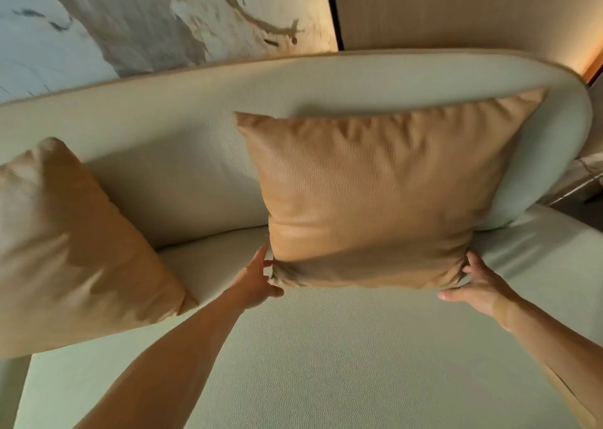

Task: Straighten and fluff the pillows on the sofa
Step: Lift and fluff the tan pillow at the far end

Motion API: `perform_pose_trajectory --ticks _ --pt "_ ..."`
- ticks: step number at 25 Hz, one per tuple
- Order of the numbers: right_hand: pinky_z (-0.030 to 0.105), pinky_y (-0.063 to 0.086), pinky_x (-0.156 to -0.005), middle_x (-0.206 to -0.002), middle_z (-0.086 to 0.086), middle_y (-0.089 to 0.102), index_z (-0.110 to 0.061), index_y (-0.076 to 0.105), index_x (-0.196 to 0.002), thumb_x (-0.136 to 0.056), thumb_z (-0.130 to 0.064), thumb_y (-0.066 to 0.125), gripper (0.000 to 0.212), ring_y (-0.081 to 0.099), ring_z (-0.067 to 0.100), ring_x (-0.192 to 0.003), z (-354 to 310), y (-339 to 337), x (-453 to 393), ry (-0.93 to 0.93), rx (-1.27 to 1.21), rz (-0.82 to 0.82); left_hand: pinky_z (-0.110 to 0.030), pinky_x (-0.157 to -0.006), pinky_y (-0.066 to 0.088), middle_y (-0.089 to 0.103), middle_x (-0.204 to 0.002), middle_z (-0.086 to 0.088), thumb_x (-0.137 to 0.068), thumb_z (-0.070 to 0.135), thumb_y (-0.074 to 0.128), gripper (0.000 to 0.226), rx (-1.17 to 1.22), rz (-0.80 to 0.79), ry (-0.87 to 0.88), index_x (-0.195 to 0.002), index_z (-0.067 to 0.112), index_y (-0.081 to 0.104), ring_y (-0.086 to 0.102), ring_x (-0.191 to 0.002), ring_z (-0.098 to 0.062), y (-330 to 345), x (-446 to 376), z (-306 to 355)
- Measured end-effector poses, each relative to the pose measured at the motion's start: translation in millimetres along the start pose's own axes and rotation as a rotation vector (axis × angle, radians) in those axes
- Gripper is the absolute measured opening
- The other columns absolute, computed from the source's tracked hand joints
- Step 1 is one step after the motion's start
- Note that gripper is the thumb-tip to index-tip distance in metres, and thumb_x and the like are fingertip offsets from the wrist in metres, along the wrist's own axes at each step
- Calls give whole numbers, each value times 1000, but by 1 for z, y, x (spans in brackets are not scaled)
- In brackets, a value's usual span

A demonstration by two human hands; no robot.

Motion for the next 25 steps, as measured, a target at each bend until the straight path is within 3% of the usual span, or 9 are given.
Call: perform_pose_trajectory --ticks 3,6,9,12,15,18,21,23,25 --pt "36 41 -83 -127 18 59 -9 48 -125 -62 -17 89 76 55 36 -113 22 14 -21 25 144 73 -35 -77 55 58 -133 -6 -76 -7 74 81 -30 108 -47 -145 19 41 65 -100 -26 12 -15 -18" --pt "37 42 -75 -112 20 65 -12 53 -98 -67 -23 86 47 59 38 -101 29 16 -32 -14 148 200 -29 -69 48 70 -107 -1 -75 11 79 42 -224 324 -21 -113 17 64 64 -90 -21 8 -24 -23" --pt "41 46 -77 -106 22 67 -15 51 -85 -75 -25 80 32 61 41 -98 32 10 -36 -38 207 305 -26 -64 44 73 -93 1 -73 24 83 31 -255 349 18 -98 17 67 65 -86 -18 13 -25 -21" --pt "39 47 -72 -91 18 65 -15 52 -82 -81 -27 73 24 62 41 -91 41 5 -37 3 262 326 -28 -66 46 72 -93 2 -74 28 82 31 -321 317 27 -100 18 67 65 -87 -20 21 -23 -16" --pt "37 43 -64 -78 11 55 -15 52 -86 -86 -26 64 17 58 38 -78 47 -6 -35 19 379 347 -31 -63 48 71 -91 2 -78 28 79 28 -360 348 26 -100 21 65 63 -82 -20 14 -22 -11" --pt "39 47 -65 -81 15 60 -12 52 -94 -89 -22 56 12 58 37 -77 53 -5 -34 -5 446 344 -33 -60 47 71 -92 -1 -83 29 74 19 -422 372 -11 -96 22 62 60 -78 -22 14 -21 -16" --pt "43 51 -77 -100 17 67 -19 47 -99 -83 -28 68 28 61 38 -93 59 -1 -32 15 361 239 -33 -63 48 70 -99 -3 -85 26 71 24 -397 343 -64 -107 22 61 60 -81 -23 18 -20 -15" --pt "39 46 -91 -127 12 61 -20 45 -127 -71 -32 82 69 57 34 -113 56 -9 -28 31 232 101 -32 -74 48 68 -111 -4 -83 14 72 42 -297 257 -46 -122 20 57 61 -95 -25 15 -19 -5" --pt "39 36 -106 -148 4 44 -30 22 -151 -59 -33 91 115 44 26 -133 41 -28 -18 14 -17 -11 -31 -90 38 60 -120 7 -72 4 80 71 -18 115 -10 -132 27 49 53 -113 -21 10 -7 10"
Point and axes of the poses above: each hand's wrist, its own x-axis away from the middle knuckle, its own y-axis out of the palm, z = x × y, the point moved 6 cm from there along -x, towards the middle knuckle
